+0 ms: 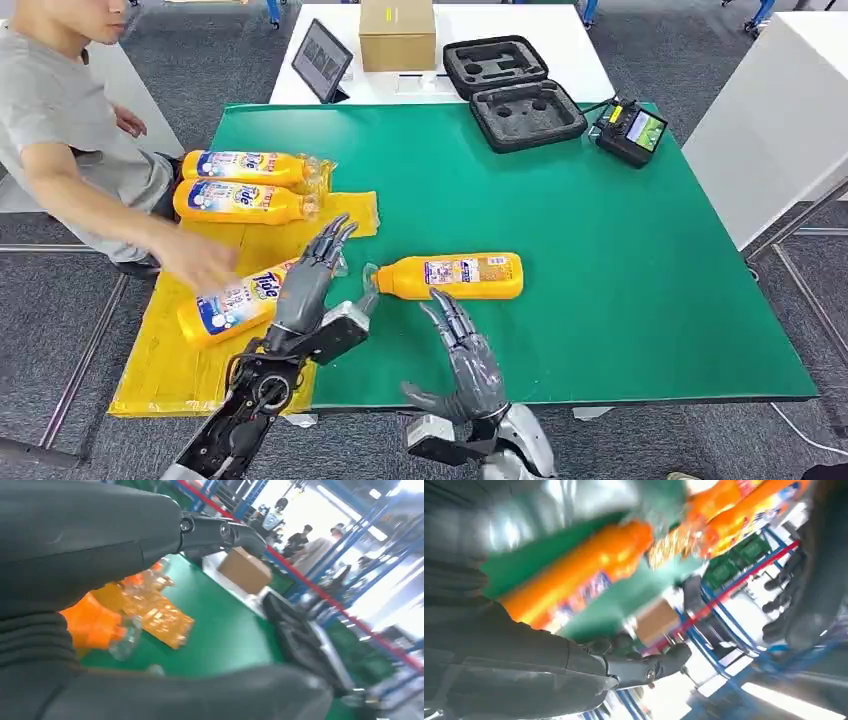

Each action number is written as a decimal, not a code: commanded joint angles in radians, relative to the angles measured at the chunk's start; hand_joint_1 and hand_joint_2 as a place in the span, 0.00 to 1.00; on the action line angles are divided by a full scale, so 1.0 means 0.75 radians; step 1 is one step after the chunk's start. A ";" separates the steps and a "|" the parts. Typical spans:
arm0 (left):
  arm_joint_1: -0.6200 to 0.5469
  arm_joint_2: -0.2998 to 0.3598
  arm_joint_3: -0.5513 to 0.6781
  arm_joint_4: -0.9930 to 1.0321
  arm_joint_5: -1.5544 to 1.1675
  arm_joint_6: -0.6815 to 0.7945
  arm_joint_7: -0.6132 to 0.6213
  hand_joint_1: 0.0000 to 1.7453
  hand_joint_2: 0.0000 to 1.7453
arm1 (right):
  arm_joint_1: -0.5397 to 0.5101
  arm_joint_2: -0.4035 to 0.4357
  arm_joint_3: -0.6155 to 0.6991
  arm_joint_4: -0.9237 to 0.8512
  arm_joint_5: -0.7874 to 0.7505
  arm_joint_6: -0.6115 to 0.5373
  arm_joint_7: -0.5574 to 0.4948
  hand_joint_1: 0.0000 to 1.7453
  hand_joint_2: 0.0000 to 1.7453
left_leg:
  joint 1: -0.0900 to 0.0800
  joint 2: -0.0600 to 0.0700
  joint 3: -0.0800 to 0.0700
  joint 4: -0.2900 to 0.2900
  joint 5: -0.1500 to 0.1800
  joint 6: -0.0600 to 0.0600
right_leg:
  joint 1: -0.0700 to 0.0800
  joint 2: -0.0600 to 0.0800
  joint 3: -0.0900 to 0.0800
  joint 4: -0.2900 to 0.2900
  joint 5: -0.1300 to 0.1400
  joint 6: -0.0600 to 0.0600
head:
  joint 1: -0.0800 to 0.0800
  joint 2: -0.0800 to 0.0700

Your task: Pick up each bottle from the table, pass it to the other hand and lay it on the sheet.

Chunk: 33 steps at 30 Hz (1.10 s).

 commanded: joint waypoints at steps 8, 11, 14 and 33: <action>0.057 0.039 -0.068 -0.080 0.199 -0.004 -0.137 0.00 1.00 | -0.087 0.039 -0.620 -0.043 0.394 -0.007 0.001 0.00 1.00 | 0.000 -0.002 0.003 0.000 -0.001 -0.003 | 0.000 0.001 0.004 -0.001 -0.001 -0.002 | 0.000 0.000; 0.054 0.039 -0.081 -0.074 0.214 -0.010 -0.145 0.00 1.00 | -0.119 0.038 -0.641 0.040 0.434 -0.007 0.003 0.00 1.00 | 0.000 0.001 0.002 -0.001 -0.001 -0.001 | 0.000 0.002 0.002 -0.002 0.000 -0.001 | 0.000 0.000; 0.054 0.039 -0.081 -0.074 0.214 -0.010 -0.145 0.00 1.00 | -0.119 0.038 -0.641 0.040 0.434 -0.007 0.003 0.00 1.00 | 0.000 0.000 0.003 -0.001 -0.001 -0.002 | 0.000 0.001 0.003 -0.001 0.000 -0.001 | 0.000 0.000; -0.023 0.007 -0.176 0.066 0.287 -0.029 -0.173 0.00 1.00 | -0.380 -0.022 -0.561 0.614 0.604 -0.007 0.191 0.00 1.00 | 0.000 0.001 0.001 0.000 -0.001 -0.001 | 0.000 0.002 0.001 -0.001 0.001 0.000 | -0.001 0.000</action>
